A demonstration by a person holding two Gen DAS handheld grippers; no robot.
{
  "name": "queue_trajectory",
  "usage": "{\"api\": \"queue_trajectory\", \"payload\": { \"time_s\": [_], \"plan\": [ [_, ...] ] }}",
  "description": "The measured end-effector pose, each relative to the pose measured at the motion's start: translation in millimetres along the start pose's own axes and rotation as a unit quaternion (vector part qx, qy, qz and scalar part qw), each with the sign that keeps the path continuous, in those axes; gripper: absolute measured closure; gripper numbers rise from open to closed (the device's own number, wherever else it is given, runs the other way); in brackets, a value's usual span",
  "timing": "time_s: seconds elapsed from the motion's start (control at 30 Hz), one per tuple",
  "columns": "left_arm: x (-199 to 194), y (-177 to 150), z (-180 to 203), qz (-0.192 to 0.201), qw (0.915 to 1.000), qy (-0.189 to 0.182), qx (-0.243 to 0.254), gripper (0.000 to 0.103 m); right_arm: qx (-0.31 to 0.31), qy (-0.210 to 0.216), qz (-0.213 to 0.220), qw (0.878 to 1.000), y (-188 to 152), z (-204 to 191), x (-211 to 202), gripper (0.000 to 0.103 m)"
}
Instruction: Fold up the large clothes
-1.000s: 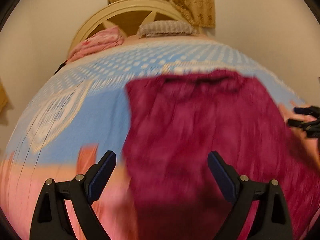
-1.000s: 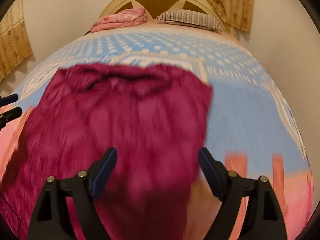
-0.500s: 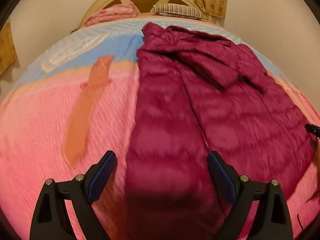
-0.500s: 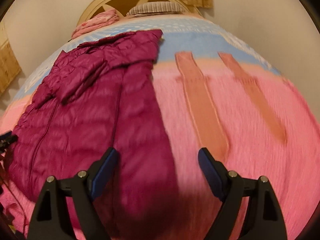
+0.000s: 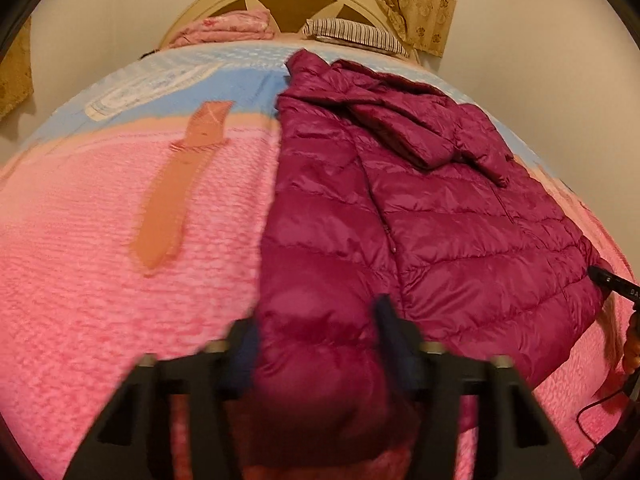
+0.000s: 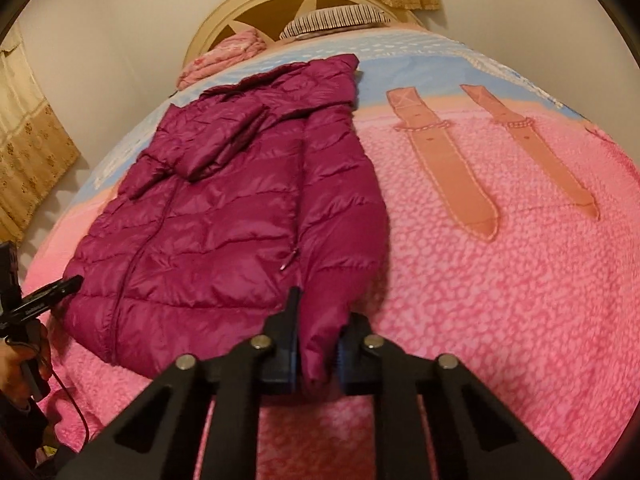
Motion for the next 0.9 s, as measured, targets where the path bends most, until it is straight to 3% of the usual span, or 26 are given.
{"api": "queue_trajectory", "payload": {
  "time_s": [0.1,0.17,0.4,0.53,0.9],
  "plan": [
    [-10,1,-6,0.005,1.0,-0.007,0.004,0.093,-0.005,0.008,0.005,1.0,-5,-6,-7,0.09],
    [-22,0,-7,0.011,0.9997,-0.019,0.007,0.097,-0.003,0.018,0.011,1.0,-8,-8,-14,0.091],
    [-61,-11,4,0.033,0.9972,-0.06,0.029,0.1,0.0,0.041,0.028,0.999,-20,-14,-44,0.091],
    [-92,1,9,0.063,0.9939,-0.085,0.029,0.1,0.009,0.058,0.039,0.998,-26,-16,-62,0.092],
    [-187,43,20,0.149,0.9721,-0.178,0.03,0.1,-0.026,0.103,0.119,0.987,-12,-39,-149,0.093]
  ]
}}
Point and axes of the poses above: each gripper's, at about its wrist camera, not at the fingertips, and x roughly the way its jaws point, z to its right, y to its top, the point moved 5 cm from there along x, roughly the way its jaws point, and after that the axes turned 2 degrees about y, right-handed, at the moved point
